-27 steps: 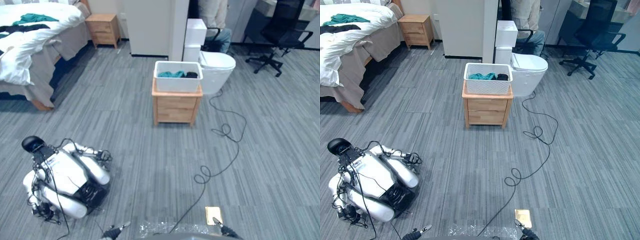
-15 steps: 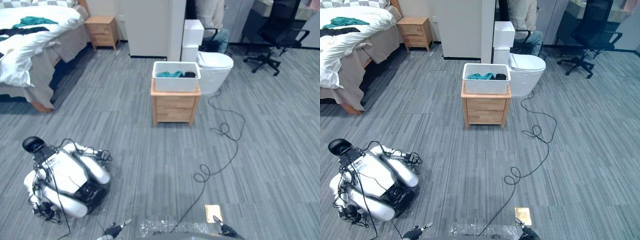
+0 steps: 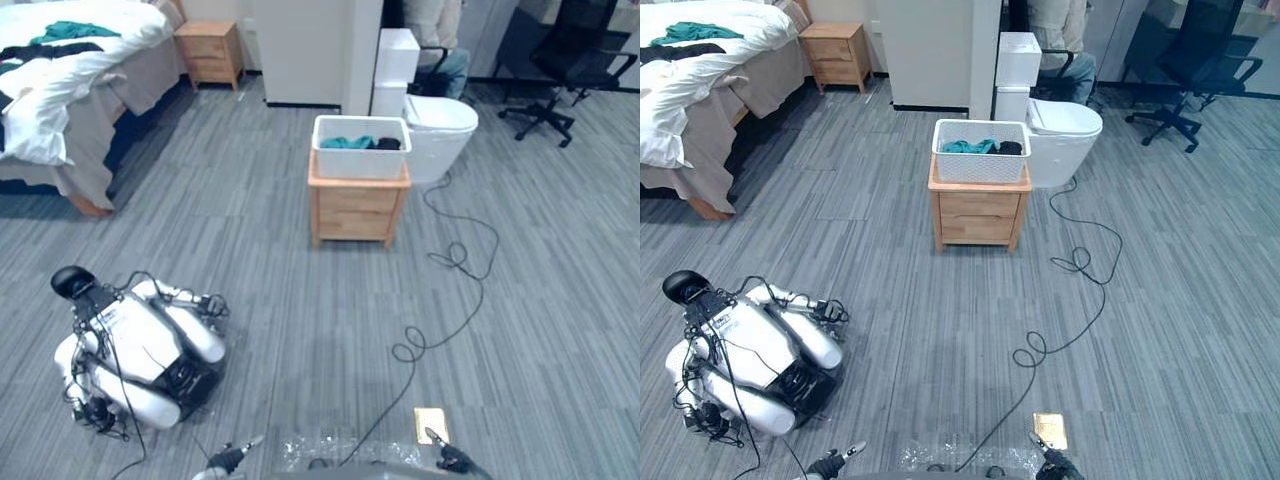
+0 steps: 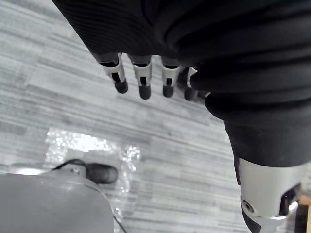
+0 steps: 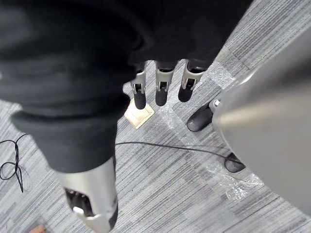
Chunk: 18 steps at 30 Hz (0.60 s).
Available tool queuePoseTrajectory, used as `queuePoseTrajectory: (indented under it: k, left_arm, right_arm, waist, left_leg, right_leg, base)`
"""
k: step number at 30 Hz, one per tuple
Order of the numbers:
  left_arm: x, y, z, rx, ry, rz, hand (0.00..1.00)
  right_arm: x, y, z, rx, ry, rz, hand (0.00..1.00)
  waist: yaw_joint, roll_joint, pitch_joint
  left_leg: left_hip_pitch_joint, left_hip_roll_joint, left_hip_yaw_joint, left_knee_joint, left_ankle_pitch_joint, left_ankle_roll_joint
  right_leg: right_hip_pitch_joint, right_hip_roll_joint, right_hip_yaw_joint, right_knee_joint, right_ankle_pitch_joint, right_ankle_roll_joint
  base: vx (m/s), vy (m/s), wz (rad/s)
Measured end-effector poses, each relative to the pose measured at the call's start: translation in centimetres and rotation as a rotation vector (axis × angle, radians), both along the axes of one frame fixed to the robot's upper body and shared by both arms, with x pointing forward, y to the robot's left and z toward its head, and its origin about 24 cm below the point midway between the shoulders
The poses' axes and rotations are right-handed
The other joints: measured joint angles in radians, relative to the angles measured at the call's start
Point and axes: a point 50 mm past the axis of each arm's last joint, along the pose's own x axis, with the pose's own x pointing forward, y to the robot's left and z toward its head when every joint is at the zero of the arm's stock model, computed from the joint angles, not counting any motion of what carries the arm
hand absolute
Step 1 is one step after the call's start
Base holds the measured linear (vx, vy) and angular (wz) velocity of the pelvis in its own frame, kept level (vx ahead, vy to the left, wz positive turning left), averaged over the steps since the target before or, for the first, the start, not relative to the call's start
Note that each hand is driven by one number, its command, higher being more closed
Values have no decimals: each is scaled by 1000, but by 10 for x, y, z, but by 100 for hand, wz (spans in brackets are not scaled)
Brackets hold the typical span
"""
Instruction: Pick up the laundry basket with both hands and put the clothes into the washing machine.
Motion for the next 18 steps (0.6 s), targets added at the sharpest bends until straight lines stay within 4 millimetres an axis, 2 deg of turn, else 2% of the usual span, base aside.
queuePoseTrajectory:
  k: [4,7,9,10,11,12,14,16,18]
  left_arm:
    - [8,0,1,-16,-29,43,0]
    - [12,1,2,-19,-46,61,0]
    - [16,2,4,-21,-69,79,0]
    - [17,2,4,-20,-72,80,0]
    - [22,1,5,-25,-85,89,0]
    - [30,-2,6,-35,-106,101,0]
    - [30,-5,6,-39,-105,107,0]
    - [32,-7,7,-44,-120,141,0]
    - [37,-10,7,-54,-132,149,0]
  right_arm:
    - [10,-1,2,-2,-19,7,0]
    - [19,-3,5,-10,-41,9,0]
    - [29,-6,8,-18,-79,-7,0]
    - [28,-6,8,-15,-80,-16,0]
    - [24,-7,8,-19,-80,-31,0]
    - [27,-10,10,-29,-100,-42,0]
    - [29,-11,12,-36,-126,-51,0]
    - [25,-10,11,-36,-122,-63,0]
    - [25,-6,10,-27,-125,-67,0]
  waist:
    - [1,-1,18]
    - [4,-3,40]
    - [4,-5,77]
    - [4,-9,83]
    - [3,-8,90]
    - [8,3,113]
    - [4,10,124]
    - [21,7,123]
    - [26,-5,115]
  left_leg:
    - [-41,-1,-6,-1,10,14]
    - [-70,-2,1,-5,4,11]
    - [-83,-16,10,1,-13,32]
    - [-82,-22,17,2,-24,39]
    - [-85,-21,42,23,-50,41]
    - [-85,-12,36,59,-65,56]
    - [-69,1,24,107,-97,50]
    - [-28,2,26,107,-133,47]
    - [22,5,22,94,-172,41]
  right_leg:
    - [-42,-1,-5,10,4,4]
    - [-83,-6,-3,29,1,6]
    - [-136,-28,-5,129,-58,30]
    - [-151,-39,-8,166,-82,46]
    - [-195,-54,-17,272,-109,73]
    - [-285,-54,-21,482,-107,66]
    - [-376,-50,-40,648,-129,41]
    - [-414,-42,-71,656,-161,42]
    - [-449,-17,-128,580,-158,37]
  base:
    - [-13,-5,3]
    - [-10,11,-2]
    - [13,49,0]
    - [26,31,24]
    - [92,29,18]
    - [112,37,22]
    - [176,76,16]
    - [276,94,-10]
    - [380,60,-12]
